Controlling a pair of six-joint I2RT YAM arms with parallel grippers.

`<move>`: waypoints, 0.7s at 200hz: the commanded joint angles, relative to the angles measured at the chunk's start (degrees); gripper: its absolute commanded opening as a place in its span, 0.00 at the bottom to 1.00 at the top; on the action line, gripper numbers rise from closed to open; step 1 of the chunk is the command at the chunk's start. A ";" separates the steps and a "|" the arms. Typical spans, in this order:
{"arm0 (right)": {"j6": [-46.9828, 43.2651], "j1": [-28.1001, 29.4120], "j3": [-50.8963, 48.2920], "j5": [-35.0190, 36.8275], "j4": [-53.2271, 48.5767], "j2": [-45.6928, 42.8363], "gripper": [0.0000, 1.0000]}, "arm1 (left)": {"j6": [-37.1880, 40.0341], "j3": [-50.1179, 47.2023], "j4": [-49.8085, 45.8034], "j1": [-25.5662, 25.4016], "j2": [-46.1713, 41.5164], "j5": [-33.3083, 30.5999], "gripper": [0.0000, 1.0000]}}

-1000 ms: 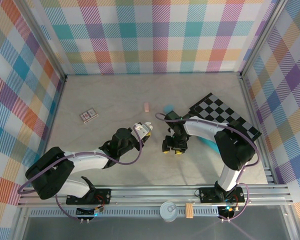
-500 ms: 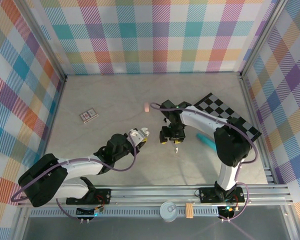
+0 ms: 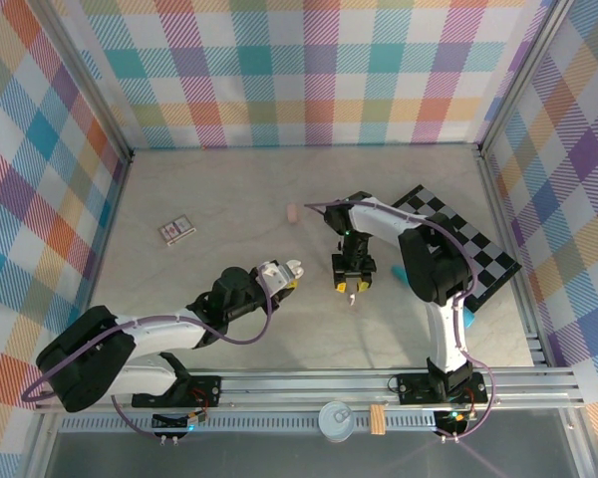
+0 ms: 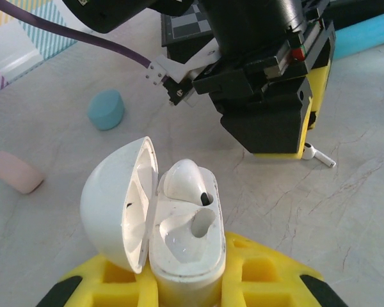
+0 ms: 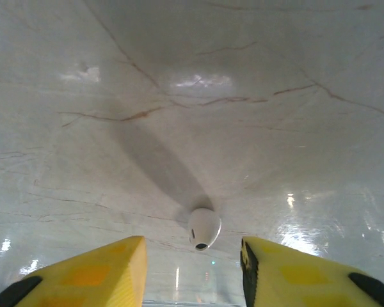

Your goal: Insert the wireless bluetooth earbuds into the charging case

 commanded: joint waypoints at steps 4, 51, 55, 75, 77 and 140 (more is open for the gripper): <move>-1.14 -0.28 0.84 -2.41 -3.31 1.97 0.41 | 1.14 1.17 2.89 0.59 0.88 1.86 0.07; -0.60 -0.32 -1.76 -3.52 -0.92 2.48 0.37 | 1.74 2.15 2.32 0.57 1.10 2.81 0.07; -0.55 -0.29 -1.84 -3.52 -0.66 2.62 0.36 | 1.76 2.15 2.31 0.57 1.21 3.00 0.07; -0.63 -0.32 -2.11 -3.09 0.03 2.84 0.34 | 1.93 2.17 2.48 0.58 1.02 3.39 0.07; -0.61 -0.32 -2.12 -3.01 0.07 2.84 0.33 | 1.93 2.15 2.44 0.53 0.98 3.40 0.07; -0.60 -0.39 -3.64 -1.50 2.19 3.48 0.29 | 1.85 2.59 0.40 0.48 -0.84 3.94 0.07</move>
